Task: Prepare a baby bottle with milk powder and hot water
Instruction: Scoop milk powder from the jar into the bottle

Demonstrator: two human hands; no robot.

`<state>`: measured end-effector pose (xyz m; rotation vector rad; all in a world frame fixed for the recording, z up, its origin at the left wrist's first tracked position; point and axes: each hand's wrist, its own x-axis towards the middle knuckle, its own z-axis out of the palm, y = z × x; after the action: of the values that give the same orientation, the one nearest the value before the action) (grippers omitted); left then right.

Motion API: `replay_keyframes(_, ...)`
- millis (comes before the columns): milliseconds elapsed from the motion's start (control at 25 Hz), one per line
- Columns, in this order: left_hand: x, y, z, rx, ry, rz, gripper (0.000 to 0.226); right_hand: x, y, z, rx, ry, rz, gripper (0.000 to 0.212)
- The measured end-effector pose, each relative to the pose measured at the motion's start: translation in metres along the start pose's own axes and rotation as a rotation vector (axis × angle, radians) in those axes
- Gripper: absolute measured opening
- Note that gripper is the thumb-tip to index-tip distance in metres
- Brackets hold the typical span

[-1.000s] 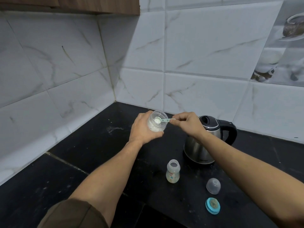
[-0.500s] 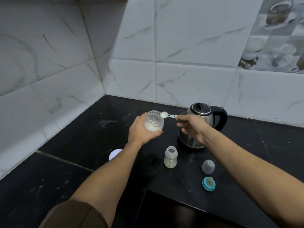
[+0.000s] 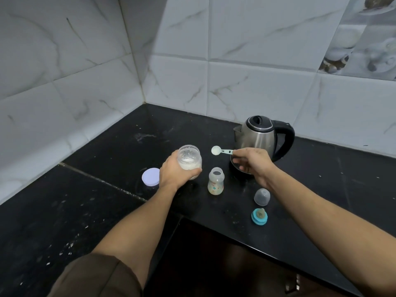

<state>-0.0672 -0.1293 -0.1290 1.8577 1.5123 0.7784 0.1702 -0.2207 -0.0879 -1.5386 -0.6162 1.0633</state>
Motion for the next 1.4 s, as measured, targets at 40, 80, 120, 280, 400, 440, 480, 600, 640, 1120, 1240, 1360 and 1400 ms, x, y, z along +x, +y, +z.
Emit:
replay_keyframes(40,-0.005,0.000,0.001,-0.015,0.015,-0.023,0.082,-0.002,0.005,-0.003,-0.028,-0.005,-0.006,0.012)
replay_keyframes(80,-0.009,0.001,0.001,-0.024,0.026,-0.039,0.082,-0.005,0.008,-0.005,-0.057,-0.009,-0.014,0.011)
replay_keyframes(120,-0.014,0.002,0.002,-0.029,0.035,-0.049,0.082,-0.008,0.011,-0.005,-0.085,-0.013,-0.027,0.010)
replay_keyframes(280,-0.029,0.003,0.003,-0.028,0.051,-0.077,0.086,-0.016,0.021,-0.005,-0.178,-0.010,-0.122,0.010)
replay_keyframes(400,-0.035,0.001,0.001,-0.014,0.057,-0.084,0.087,-0.014,0.029,-0.007,-0.263,0.014,-0.200,0.010)
replay_keyframes(440,-0.035,0.001,0.000,-0.011,0.058,-0.082,0.088,-0.012,0.032,-0.008,-0.293,0.029,-0.219,0.011)
replay_keyframes(480,-0.036,0.000,0.000,-0.010,0.059,-0.079,0.088,-0.011,0.034,-0.009,-0.315,0.042,-0.234,0.011)
replay_keyframes(600,-0.036,-0.002,-0.001,-0.011,0.061,-0.072,0.089,-0.011,0.038,-0.011,-0.410,0.056,-0.292,0.008)
replay_keyframes(640,-0.036,-0.002,-0.002,-0.008,0.063,-0.067,0.089,-0.012,0.039,-0.010,-0.477,0.060,-0.333,0.007)
replay_keyframes(1120,-0.031,-0.005,-0.001,0.023,0.068,-0.022,0.082,-0.010,0.062,-0.020,-1.123,0.090,-1.086,0.009)
replay_keyframes(1240,-0.031,-0.007,0.000,0.006,0.072,-0.022,0.081,-0.009,0.064,-0.022,-1.181,0.085,-1.189,0.009)
replay_keyframes(1360,-0.030,-0.007,0.000,0.009,0.076,-0.022,0.079,-0.008,0.064,-0.024,-1.190,0.080,-1.247,0.008)
replay_keyframes(1400,-0.030,-0.007,0.000,0.011,0.075,-0.023,0.079,-0.007,0.064,-0.025,-1.194,0.073,-1.258,0.009)
